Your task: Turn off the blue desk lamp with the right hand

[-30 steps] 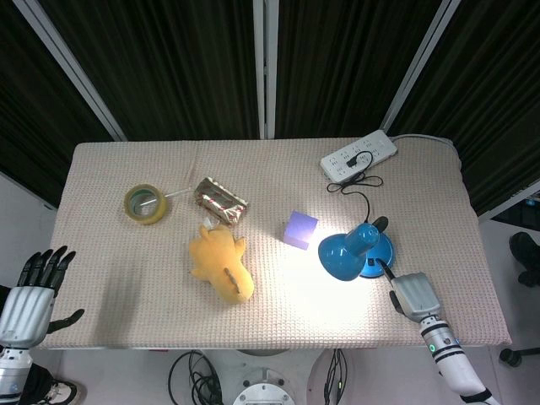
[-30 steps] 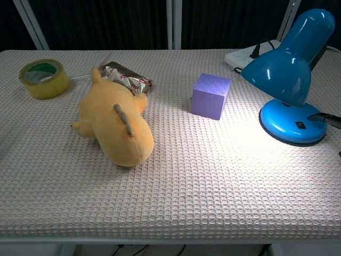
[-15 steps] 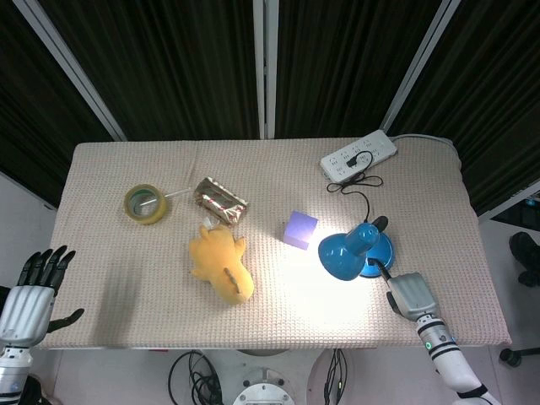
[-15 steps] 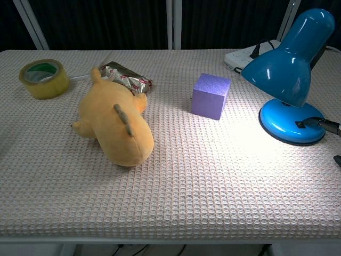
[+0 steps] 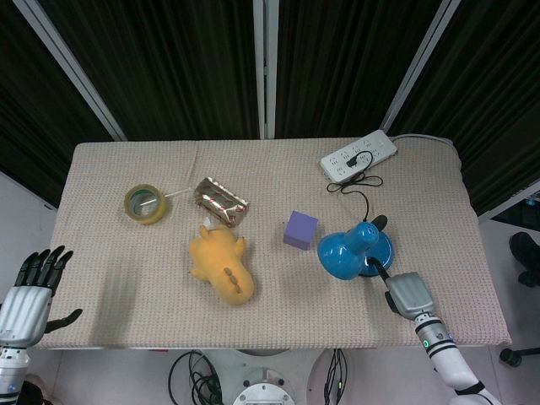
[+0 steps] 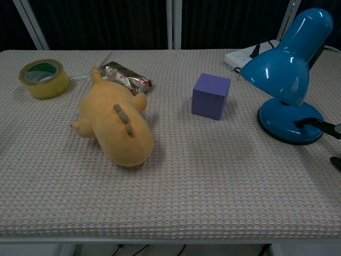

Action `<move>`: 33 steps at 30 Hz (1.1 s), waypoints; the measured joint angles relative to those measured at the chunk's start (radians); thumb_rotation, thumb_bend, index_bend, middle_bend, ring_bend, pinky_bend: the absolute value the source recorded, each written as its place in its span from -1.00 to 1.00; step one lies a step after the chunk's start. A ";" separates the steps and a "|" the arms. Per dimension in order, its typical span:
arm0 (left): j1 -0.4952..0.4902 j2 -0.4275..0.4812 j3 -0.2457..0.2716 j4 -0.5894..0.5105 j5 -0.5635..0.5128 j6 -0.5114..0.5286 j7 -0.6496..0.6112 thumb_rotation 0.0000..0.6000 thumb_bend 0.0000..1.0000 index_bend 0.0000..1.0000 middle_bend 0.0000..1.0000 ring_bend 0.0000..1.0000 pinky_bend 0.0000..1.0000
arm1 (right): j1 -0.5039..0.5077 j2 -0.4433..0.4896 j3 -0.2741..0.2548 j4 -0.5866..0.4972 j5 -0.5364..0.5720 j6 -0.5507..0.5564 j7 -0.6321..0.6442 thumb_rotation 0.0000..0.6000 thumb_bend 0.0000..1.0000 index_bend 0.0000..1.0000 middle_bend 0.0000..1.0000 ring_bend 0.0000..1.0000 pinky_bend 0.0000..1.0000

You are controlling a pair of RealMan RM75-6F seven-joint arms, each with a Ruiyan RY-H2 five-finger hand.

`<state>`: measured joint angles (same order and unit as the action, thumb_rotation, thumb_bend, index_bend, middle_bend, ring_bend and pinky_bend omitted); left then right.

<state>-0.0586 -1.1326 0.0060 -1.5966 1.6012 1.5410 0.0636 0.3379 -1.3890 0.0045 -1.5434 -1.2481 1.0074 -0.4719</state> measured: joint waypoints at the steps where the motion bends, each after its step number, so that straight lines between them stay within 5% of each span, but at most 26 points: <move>1: 0.000 0.000 0.000 0.001 0.000 0.000 -0.001 1.00 -0.97 -0.92 -1.00 -1.00 -1.00 | 0.002 0.000 0.000 0.000 0.005 -0.004 -0.002 1.00 0.03 -1.00 1.00 0.98 0.87; 8: 0.001 0.002 -0.002 0.006 -0.001 0.004 -0.013 1.00 -0.97 -0.92 -1.00 -1.00 -1.00 | 0.007 0.003 -0.005 -0.015 0.006 0.014 -0.017 1.00 0.02 -1.00 1.00 0.96 0.87; 15: 0.000 0.004 -0.003 0.008 0.003 0.007 -0.021 1.00 -0.97 -0.92 -1.00 -1.00 -1.00 | -0.049 0.063 -0.018 -0.063 -0.113 0.205 0.004 1.00 -0.09 -1.00 0.90 0.78 0.76; 18: 0.000 0.002 -0.002 0.007 0.010 0.010 -0.018 1.00 -0.97 -0.92 -1.00 -1.00 -1.00 | -0.093 0.100 -0.020 -0.068 -0.175 0.334 0.043 1.00 -0.28 -1.00 0.22 0.13 0.35; 20: 0.000 0.001 -0.001 0.004 0.012 0.013 -0.013 1.00 -0.97 -0.92 -1.00 -1.00 -1.00 | -0.125 0.125 -0.020 -0.063 -0.208 0.415 0.082 1.00 -0.51 -1.00 -0.61 -0.71 -0.17; 22: 0.002 0.001 0.000 -0.002 0.016 0.016 -0.005 1.00 -0.97 -0.92 -1.00 -1.00 -1.00 | -0.167 0.156 -0.018 -0.045 -0.238 0.506 0.132 1.00 -0.63 -1.00 -0.95 -0.99 -0.60; 26: 0.004 0.004 0.001 -0.017 0.025 0.025 0.015 1.00 -0.97 -0.92 -1.00 -1.00 -1.00 | -0.249 0.230 -0.012 -0.019 -0.255 0.611 0.225 1.00 -0.65 -1.00 -1.00 -1.00 -0.95; 33: 0.006 0.011 -0.003 -0.039 0.027 0.033 0.044 1.00 -0.97 -0.92 -1.00 -1.00 -1.00 | -0.297 0.276 -0.008 0.029 -0.270 0.639 0.347 1.00 -0.72 -1.00 -1.00 -1.00 -1.00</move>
